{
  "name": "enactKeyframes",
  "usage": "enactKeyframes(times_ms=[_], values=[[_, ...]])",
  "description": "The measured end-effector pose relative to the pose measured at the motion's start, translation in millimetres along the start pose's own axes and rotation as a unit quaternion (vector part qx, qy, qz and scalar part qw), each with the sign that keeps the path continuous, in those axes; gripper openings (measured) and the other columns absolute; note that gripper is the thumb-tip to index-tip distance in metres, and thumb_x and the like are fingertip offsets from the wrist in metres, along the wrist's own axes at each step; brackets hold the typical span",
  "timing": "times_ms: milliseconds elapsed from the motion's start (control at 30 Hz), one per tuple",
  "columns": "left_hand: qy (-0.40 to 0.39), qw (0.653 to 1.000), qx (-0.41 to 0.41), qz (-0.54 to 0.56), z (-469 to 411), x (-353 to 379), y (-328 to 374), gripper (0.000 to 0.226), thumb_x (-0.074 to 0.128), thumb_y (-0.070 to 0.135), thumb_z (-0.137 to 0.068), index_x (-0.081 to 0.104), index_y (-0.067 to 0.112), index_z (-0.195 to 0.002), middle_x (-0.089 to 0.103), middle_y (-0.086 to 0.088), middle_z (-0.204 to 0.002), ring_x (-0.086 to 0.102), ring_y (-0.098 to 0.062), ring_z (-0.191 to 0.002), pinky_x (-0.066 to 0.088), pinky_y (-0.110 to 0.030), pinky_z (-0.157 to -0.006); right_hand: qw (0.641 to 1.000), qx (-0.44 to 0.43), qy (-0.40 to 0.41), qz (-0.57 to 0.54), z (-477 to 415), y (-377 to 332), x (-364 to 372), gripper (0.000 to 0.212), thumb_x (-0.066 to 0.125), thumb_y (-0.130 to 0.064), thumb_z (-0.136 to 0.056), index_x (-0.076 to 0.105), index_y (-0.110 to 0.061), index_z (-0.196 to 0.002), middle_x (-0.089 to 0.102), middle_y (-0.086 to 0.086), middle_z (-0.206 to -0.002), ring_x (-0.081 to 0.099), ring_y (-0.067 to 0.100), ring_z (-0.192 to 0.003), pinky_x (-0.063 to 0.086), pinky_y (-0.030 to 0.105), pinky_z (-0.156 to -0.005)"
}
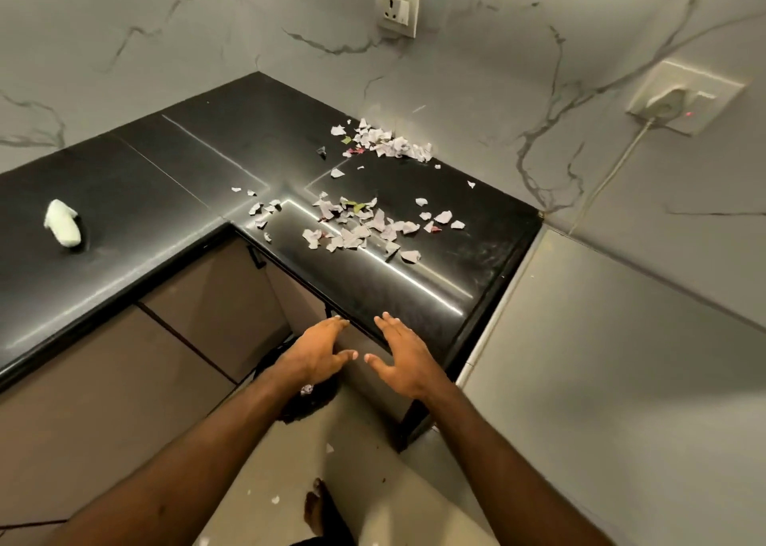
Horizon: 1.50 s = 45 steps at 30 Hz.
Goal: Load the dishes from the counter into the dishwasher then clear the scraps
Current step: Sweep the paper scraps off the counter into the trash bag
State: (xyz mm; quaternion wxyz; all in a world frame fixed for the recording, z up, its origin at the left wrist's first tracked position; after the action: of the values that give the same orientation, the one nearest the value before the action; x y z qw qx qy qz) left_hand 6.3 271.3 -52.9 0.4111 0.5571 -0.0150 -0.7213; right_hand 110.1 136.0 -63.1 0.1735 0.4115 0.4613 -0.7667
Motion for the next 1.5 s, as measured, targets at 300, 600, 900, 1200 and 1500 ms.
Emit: enactKeyframes(times_ms=[300,600,900,1200,1500], values=[[0.025,1.0,0.003,0.007,-40.9,-51.3,-78.2,0.079,0.067,0.05,-0.092,0.036,0.014,-0.155,0.028,-0.01,-0.164,0.023,-0.022,-0.153,0.02,-0.035,-0.124,0.994,0.04,-0.069,0.075,-78.9,-12.9,14.6,0.085,0.033,-0.08,-0.094,0.004,-0.042,-0.165,-0.014,-0.012,-0.173,-0.021,0.013,-0.158,-0.015,0.051,-0.127],[0.16,0.982,-0.095,0.019,-108.6,-117.7,-120.5,0.098,0.045,0.071,-0.093,0.01,0.009,-0.161,0.003,-0.009,-0.169,0.002,-0.025,-0.156,0.01,-0.044,-0.126,0.982,0.117,-0.135,0.063,-166.5,-32.8,-15.1,0.059,0.042,-0.073,-0.097,0.035,-0.047,-0.15,0.0,-0.006,-0.173,-0.008,0.033,-0.16,-0.004,0.067,-0.123],[0.187,0.975,0.059,0.107,-188.9,-162.9,-122.3,0.05,0.057,0.027,-0.1,0.048,0.017,-0.149,0.039,-0.002,-0.159,0.03,-0.016,-0.15,0.026,-0.04,-0.123,0.986,-0.071,0.111,0.106,-260.2,-110.9,-21.0,0.06,0.043,-0.052,-0.104,0.037,-0.025,-0.157,0.03,0.004,-0.165,0.026,0.023,-0.154,0.022,0.043,-0.126],[0.246,0.944,-0.188,0.111,-210.2,-164.0,-185.2,0.078,0.026,0.06,-0.102,0.001,0.017,-0.162,-0.006,-0.002,-0.17,-0.011,-0.015,-0.155,-0.001,-0.041,-0.127,0.987,-0.076,0.073,0.123,-297.6,-65.0,-13.5,0.064,0.025,-0.061,-0.107,0.017,-0.036,-0.165,0.009,-0.01,-0.174,-0.003,0.003,-0.159,0.001,0.044,-0.13],[0.326,0.934,-0.102,0.106,-254.9,-203.0,-136.0,0.073,0.03,0.059,-0.103,-0.003,0.03,-0.162,-0.016,0.007,-0.169,-0.015,-0.012,-0.155,-0.009,-0.038,-0.125,0.988,-0.076,0.058,0.125,-299.4,-63.8,-12.7,0.064,0.025,-0.057,-0.107,0.019,-0.032,-0.165,0.009,-0.01,-0.174,-0.001,0.004,-0.159,0.006,0.045,-0.13]])
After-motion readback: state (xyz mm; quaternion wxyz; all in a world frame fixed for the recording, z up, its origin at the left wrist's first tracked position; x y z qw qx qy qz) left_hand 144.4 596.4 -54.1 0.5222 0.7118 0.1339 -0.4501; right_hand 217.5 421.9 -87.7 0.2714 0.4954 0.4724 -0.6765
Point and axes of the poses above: each hand's wrist, its own z-axis away from the middle knuckle, its own x-axis out of the palm, y = z × x, the point moved 8 cm from there along -z, towards the middle knuckle
